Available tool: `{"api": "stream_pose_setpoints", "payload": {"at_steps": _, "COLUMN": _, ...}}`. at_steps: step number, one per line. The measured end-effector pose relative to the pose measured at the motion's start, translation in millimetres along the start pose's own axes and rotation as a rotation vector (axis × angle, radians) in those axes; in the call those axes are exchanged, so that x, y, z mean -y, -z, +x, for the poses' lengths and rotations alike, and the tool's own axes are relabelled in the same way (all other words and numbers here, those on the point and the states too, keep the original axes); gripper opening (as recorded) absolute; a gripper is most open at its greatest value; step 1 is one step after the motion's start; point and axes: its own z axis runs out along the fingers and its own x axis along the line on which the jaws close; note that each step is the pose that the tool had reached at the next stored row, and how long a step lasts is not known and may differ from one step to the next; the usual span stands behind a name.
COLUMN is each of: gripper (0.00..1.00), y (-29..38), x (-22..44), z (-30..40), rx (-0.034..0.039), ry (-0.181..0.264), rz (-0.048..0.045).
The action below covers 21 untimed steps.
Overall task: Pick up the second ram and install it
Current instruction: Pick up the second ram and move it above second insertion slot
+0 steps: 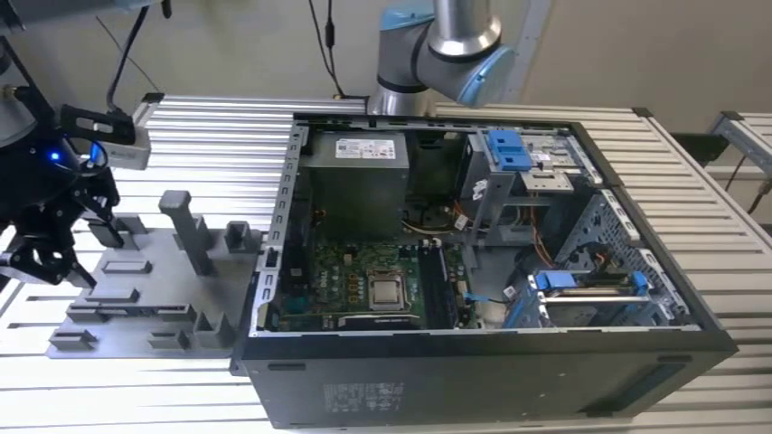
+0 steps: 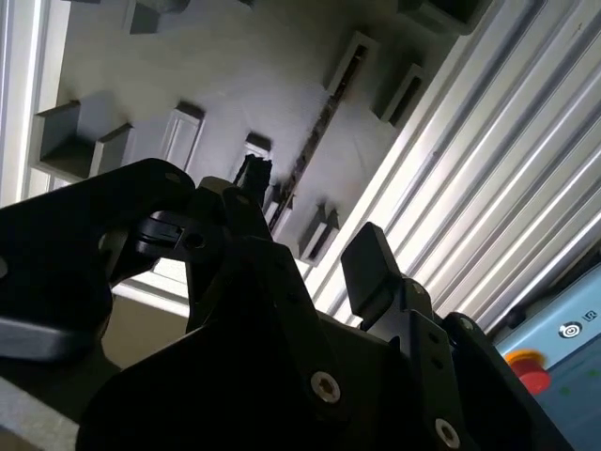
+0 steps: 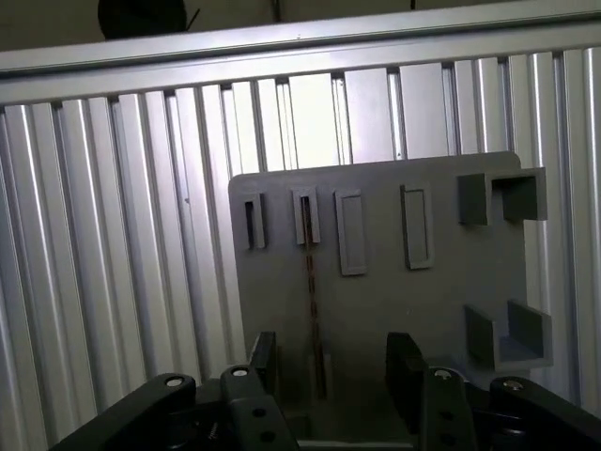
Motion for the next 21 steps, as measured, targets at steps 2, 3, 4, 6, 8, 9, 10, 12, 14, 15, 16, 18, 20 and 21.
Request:
{"api": "stream_pose_setpoints", "payload": {"at_steps": 2, "gripper": 0.59, "y": -0.3, "x": 0.0, "z": 0.0, "rx": 0.0, "ry": 0.0, "rz": 0.0}}
{"api": "stream_pose_setpoints", "payload": {"at_steps": 3, "gripper": 0.59, "y": -1.0, "x": 0.0, "z": 0.0, "rx": 0.0004, "ry": 0.0, "rz": 0.0004}}
{"api": "stream_pose_setpoints", "payload": {"at_steps": 4, "gripper": 0.59, "y": -1.8, "x": 0.0, "z": 0.0, "rx": 0.0004, "ry": 0.0, "rz": 0.0004}}
{"api": "stream_pose_setpoints", "payload": {"at_steps": 6, "gripper": 0.59, "y": -3.4, "x": -0.1, "z": 0.1, "rx": 0.0001, "ry": 0.0, "rz": 0.0004}}
{"api": "stream_pose_setpoints", "payload": {"at_steps": 8, "gripper": 0.59, "y": -5.1, "x": -0.1, "z": 0.2, "rx": 0.0001, "ry": 0.0, "rz": 0.0005}}
{"api": "stream_pose_setpoints", "payload": {"at_steps": 9, "gripper": 0.59, "y": -5.8, "x": -0.1, "z": 0.2, "rx": 0.0001, "ry": 0.0, "rz": 0.0005}}
{"api": "stream_pose_setpoints", "payload": {"at_steps": 10, "gripper": 0.59, "y": -6.7, "x": -0.1, "z": 0.2, "rx": 0.0001, "ry": 0.0, "rz": 0.0006}}
{"api": "stream_pose_setpoints", "payload": {"at_steps": 12, "gripper": 0.59, "y": -8.2, "x": -0.1, "z": 0.2, "rx": 0.0001, "ry": 0.0, "rz": 0.0006}}
{"api": "stream_pose_setpoints", "payload": {"at_steps": 14, "gripper": 0.59, "y": -9.9, "x": -0.2, "z": 0.3, "rx": 0.0001, "ry": 0.0, "rz": 0.0007}}
{"api": "stream_pose_setpoints", "payload": {"at_steps": 15, "gripper": 0.59, "y": -10.7, "x": -0.2, "z": 0.3, "rx": 0.0002, "ry": 0.0, "rz": 0.0008}}
{"api": "stream_pose_setpoints", "payload": {"at_steps": 16, "gripper": 0.59, "y": -11.4, "x": -0.3, "z": 0.3, "rx": 0.0001, "ry": 0.0, "rz": 0.0009}}
{"api": "stream_pose_setpoints", "payload": {"at_steps": 18, "gripper": 0.59, "y": -13.3, "x": -1.0, "z": 0.3, "rx": 0.0002, "ry": 0.0, "rz": 0.002}}
{"api": "stream_pose_setpoints", "payload": {"at_steps": 20, "gripper": 0.59, "y": -15.3, "x": -2.0, "z": 0.3, "rx": 0.0003, "ry": 0.0, "rz": 0.0038}}
{"api": "stream_pose_setpoints", "payload": {"at_steps": 21, "gripper": 0.59, "y": -16.3, "x": -2.7, "z": 0.1, "rx": 0.0005, "ry": 0.0, "rz": 0.0049}}
